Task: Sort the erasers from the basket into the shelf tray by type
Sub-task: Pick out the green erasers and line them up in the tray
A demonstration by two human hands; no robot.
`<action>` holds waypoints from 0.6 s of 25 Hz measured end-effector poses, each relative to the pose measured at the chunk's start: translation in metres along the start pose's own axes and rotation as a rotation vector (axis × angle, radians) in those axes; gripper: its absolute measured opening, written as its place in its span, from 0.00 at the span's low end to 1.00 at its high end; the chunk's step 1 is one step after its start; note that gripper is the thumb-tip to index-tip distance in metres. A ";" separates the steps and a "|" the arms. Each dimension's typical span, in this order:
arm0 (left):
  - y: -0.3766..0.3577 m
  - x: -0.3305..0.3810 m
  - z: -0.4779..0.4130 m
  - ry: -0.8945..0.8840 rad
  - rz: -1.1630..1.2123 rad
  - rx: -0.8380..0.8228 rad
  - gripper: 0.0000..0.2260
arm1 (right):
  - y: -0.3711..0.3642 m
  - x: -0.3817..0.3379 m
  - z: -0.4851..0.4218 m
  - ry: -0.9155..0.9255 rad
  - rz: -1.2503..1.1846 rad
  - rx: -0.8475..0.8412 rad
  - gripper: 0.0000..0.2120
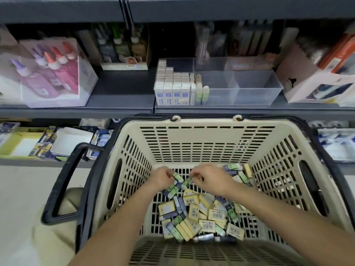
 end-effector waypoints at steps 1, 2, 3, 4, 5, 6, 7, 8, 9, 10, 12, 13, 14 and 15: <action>-0.007 -0.008 0.000 0.032 -0.060 -0.042 0.14 | -0.021 0.003 -0.001 -0.047 0.015 -0.121 0.14; -0.011 -0.014 0.000 0.055 -0.095 -0.065 0.17 | -0.035 0.006 -0.003 -0.076 0.036 -0.187 0.16; -0.013 -0.017 0.000 0.071 -0.122 -0.070 0.20 | -0.044 0.009 -0.007 -0.094 0.051 -0.209 0.19; -0.015 -0.019 0.000 0.082 -0.156 -0.070 0.23 | -0.050 0.010 -0.011 -0.107 0.058 -0.212 0.22; -0.016 -0.021 0.000 0.087 -0.202 -0.078 0.25 | -0.055 0.011 -0.016 -0.113 0.066 -0.215 0.25; -0.019 -0.021 0.000 0.084 -0.254 -0.098 0.27 | -0.060 0.010 -0.019 -0.117 0.080 -0.227 0.27; -0.023 -0.022 0.000 0.077 -0.299 -0.121 0.29 | -0.065 0.010 -0.022 -0.120 0.101 -0.243 0.25; -0.026 -0.022 -0.001 0.067 -0.328 -0.136 0.29 | -0.068 0.011 -0.023 -0.121 0.121 -0.257 0.21; -0.027 -0.021 -0.001 0.057 -0.338 -0.141 0.28 | -0.071 0.012 -0.023 -0.130 0.132 -0.272 0.16; -0.027 -0.022 -0.003 0.053 -0.326 -0.137 0.26 | -0.074 0.015 -0.022 -0.150 0.124 -0.286 0.13; -0.023 -0.025 -0.007 0.070 -0.242 -0.116 0.22 | -0.077 0.023 -0.017 -0.212 0.075 -0.307 0.13; -0.020 -0.026 -0.008 0.079 -0.193 -0.102 0.20 | -0.077 0.029 -0.015 -0.247 0.048 -0.313 0.13; -0.018 -0.027 -0.009 0.079 -0.164 -0.085 0.19 | -0.077 0.033 -0.012 -0.279 0.017 -0.316 0.13; -0.014 -0.025 -0.010 0.067 -0.142 -0.064 0.17 | -0.076 0.038 -0.009 -0.305 -0.016 -0.317 0.12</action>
Point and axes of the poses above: each hand's wrist, its own z-axis away from the middle knuckle, its own y-axis out of the back of the hand, x = y × z, the point moved 7 cm from there along -z, towards the middle knuckle, and after that the axes turned 10 degrees about z, right-handed, at the moved point
